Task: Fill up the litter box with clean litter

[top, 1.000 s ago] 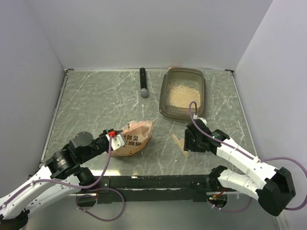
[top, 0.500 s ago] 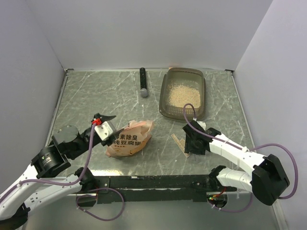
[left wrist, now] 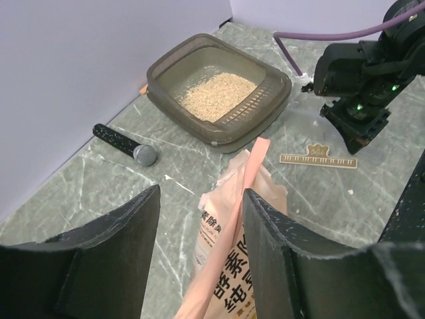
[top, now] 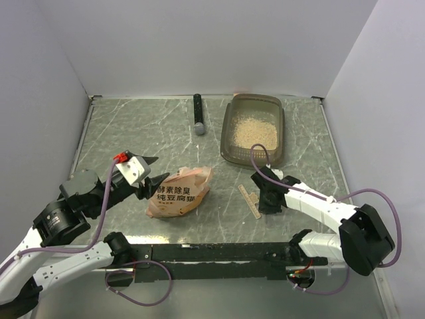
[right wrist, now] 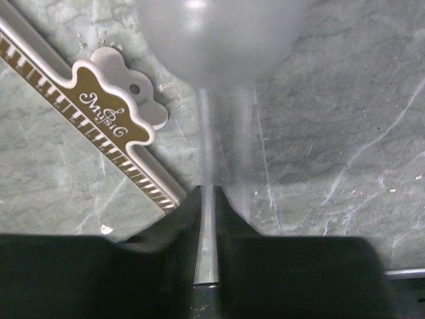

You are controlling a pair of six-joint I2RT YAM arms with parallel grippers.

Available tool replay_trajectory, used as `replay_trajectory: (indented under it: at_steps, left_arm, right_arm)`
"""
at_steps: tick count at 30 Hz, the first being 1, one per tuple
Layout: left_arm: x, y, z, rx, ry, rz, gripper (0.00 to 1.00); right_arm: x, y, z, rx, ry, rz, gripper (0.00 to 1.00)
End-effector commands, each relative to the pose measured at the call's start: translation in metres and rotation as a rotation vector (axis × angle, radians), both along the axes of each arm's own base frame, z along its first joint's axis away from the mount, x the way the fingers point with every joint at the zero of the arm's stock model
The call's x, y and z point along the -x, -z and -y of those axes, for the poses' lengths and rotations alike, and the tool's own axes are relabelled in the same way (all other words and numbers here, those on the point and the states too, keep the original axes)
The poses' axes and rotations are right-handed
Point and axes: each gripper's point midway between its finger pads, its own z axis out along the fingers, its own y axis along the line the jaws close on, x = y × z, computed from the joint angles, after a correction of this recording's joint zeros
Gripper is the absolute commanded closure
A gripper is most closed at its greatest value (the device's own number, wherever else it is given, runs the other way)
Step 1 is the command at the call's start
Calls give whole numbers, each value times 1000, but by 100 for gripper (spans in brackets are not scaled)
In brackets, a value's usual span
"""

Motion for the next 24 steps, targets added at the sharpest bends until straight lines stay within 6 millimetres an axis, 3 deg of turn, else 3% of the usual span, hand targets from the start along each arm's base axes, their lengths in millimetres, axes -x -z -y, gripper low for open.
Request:
replay_trajectory:
  at_steps: [1,5,8,11,12,14,15,17,18,22,24]
  left_arm:
    - [0,-23,0,93,-22,-35,45]
    - [0,-23,3,75,-9,-31,60]
    - [-2,-22,5,79,-14,-31,57]
    - [-4,-26,8,91,-17,-59,58]
    - [-5,-24,11,82,-15,-69,59]
    - [-4,-26,14,78,1,-66,57]
    - [-3,-25,18,72,19,-67,55]
    - [-2,-27,23,68,46,-56,54]
    - [1,-28,27,60,82,-43,52]
    - [16,-32,40,47,206,11,44]
    - [19,-35,42,54,232,28,42]
  right_arm:
    - [-4,-2,2,9,21,10,100]
    - [-14,-23,12,56,22,81,100]
    - [-21,-54,16,77,-2,132,100]
    - [-25,-97,14,46,-62,198,100]
    - [-28,-124,7,-12,-89,255,100]
    - [-23,-147,1,-52,-182,281,100]
    - [-20,-173,-13,-149,-233,317,100]
    - [-9,-194,-23,-216,-334,330,100]
    - [-6,-215,-32,-273,-377,365,100]
    - [26,-253,-71,-526,-603,356,100]
    - [32,-266,-77,-576,-648,374,100]
